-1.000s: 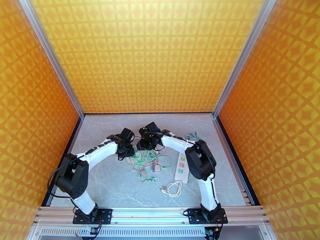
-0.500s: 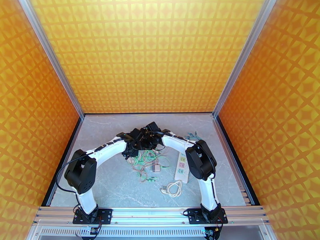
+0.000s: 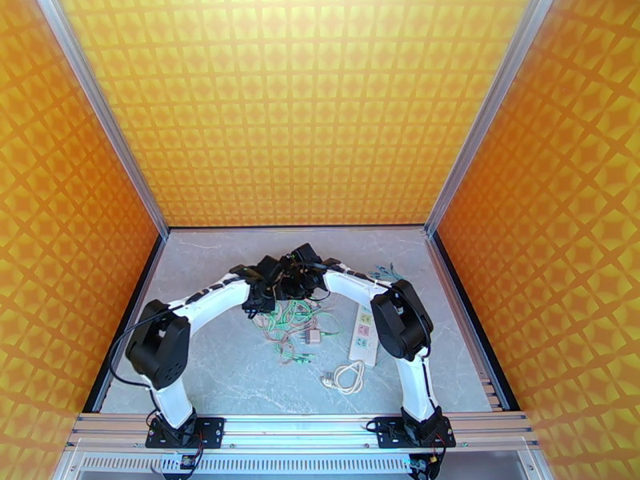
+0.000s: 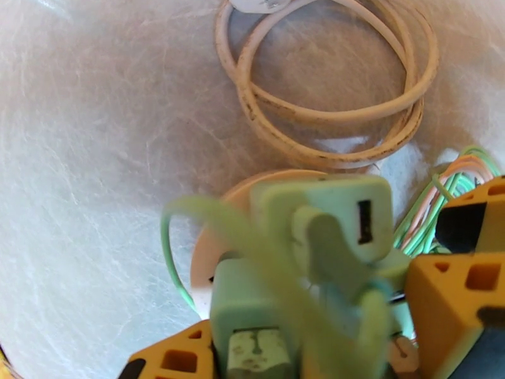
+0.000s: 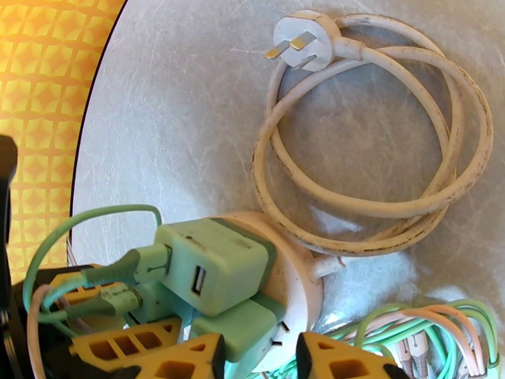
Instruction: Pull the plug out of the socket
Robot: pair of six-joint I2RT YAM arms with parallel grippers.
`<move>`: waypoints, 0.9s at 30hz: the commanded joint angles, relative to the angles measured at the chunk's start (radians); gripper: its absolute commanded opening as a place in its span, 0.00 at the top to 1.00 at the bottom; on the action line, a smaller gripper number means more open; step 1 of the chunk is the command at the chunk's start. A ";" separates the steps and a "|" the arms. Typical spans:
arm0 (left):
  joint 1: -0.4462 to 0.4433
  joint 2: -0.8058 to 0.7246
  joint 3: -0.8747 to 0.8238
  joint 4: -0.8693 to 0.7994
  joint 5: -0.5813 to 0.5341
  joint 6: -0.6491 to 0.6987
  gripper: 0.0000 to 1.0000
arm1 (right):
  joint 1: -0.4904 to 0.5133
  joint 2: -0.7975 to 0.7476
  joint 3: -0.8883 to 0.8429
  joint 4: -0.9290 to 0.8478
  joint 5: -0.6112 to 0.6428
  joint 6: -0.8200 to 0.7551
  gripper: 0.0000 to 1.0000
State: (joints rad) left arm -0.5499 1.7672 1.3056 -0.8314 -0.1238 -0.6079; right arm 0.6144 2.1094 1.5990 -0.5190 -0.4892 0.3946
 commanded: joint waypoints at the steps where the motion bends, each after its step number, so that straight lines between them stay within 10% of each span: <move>1: 0.045 -0.104 -0.047 0.134 0.136 -0.058 1.00 | 0.014 0.106 -0.051 -0.151 0.146 -0.039 0.65; 27: -0.081 0.018 0.115 -0.032 -0.072 0.047 1.00 | 0.013 0.104 -0.051 -0.153 0.154 -0.039 0.65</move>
State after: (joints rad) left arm -0.6014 1.8122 1.3651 -0.8909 -0.2108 -0.5938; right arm 0.6147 2.1139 1.6054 -0.5228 -0.4892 0.3874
